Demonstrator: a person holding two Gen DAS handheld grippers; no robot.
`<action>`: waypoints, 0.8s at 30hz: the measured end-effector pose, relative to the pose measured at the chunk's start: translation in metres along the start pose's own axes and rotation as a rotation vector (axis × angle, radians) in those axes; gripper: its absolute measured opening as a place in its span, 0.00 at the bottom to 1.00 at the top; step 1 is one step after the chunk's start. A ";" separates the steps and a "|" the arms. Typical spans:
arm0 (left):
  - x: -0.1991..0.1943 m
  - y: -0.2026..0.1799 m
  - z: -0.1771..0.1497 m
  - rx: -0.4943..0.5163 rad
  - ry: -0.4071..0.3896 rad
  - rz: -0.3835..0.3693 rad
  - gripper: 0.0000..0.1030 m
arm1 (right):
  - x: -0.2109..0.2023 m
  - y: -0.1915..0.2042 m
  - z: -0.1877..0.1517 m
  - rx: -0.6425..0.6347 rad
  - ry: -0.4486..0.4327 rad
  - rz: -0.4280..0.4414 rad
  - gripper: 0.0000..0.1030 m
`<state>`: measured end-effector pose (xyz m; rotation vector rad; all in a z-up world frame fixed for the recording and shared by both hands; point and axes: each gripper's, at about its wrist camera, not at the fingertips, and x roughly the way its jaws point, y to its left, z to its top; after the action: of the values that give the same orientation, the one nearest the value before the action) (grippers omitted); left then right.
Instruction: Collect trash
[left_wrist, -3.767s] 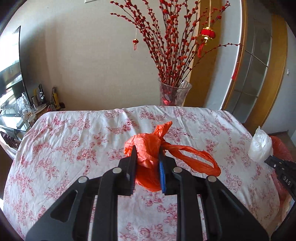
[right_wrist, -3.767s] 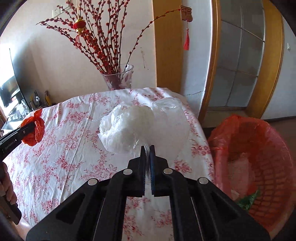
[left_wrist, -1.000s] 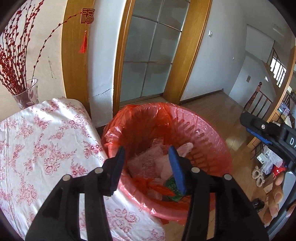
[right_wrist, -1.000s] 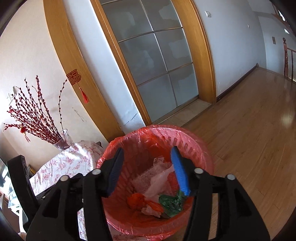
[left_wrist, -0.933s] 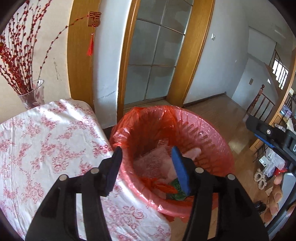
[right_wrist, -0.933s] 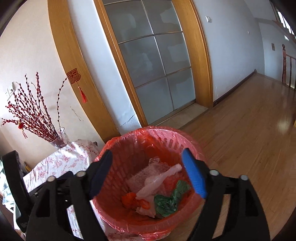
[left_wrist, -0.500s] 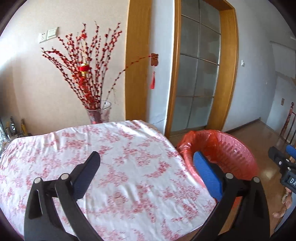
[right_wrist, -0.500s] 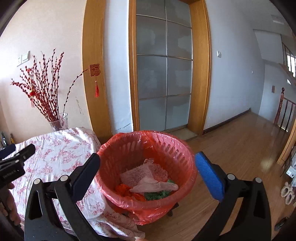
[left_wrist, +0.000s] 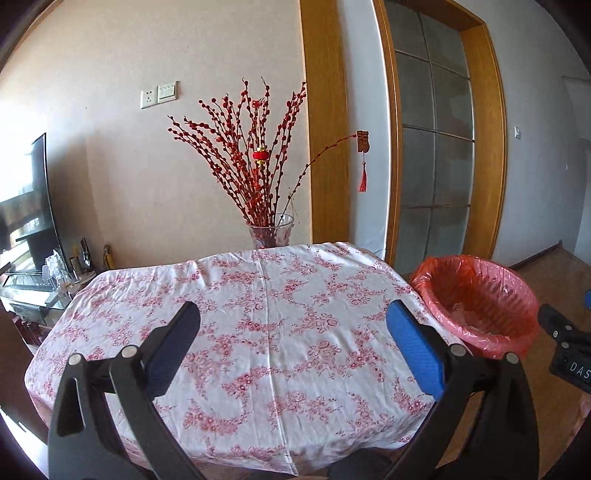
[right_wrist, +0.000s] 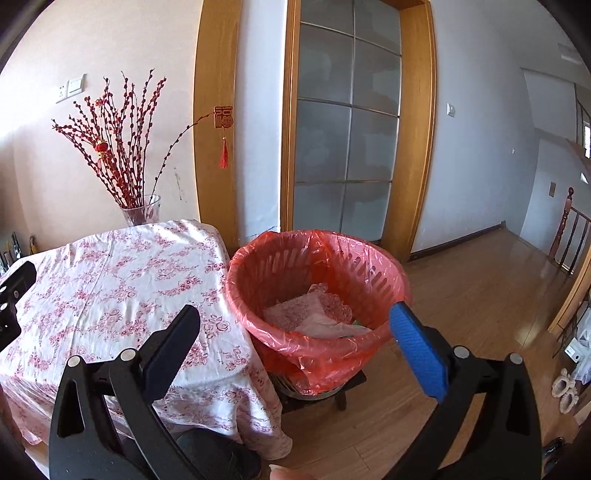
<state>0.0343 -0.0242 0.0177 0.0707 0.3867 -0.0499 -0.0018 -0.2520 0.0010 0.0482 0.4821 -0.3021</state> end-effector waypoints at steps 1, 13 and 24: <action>-0.003 0.002 -0.002 -0.002 -0.002 0.004 0.96 | -0.003 0.001 -0.001 -0.001 0.000 0.001 0.98; -0.025 0.012 -0.013 -0.043 0.000 0.024 0.96 | -0.024 0.007 -0.009 -0.009 -0.010 -0.035 0.98; -0.035 0.009 -0.018 -0.055 0.004 0.005 0.96 | -0.032 0.005 -0.021 -0.002 0.008 -0.054 0.98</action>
<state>-0.0044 -0.0130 0.0153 0.0177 0.3917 -0.0339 -0.0365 -0.2364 -0.0032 0.0341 0.4922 -0.3543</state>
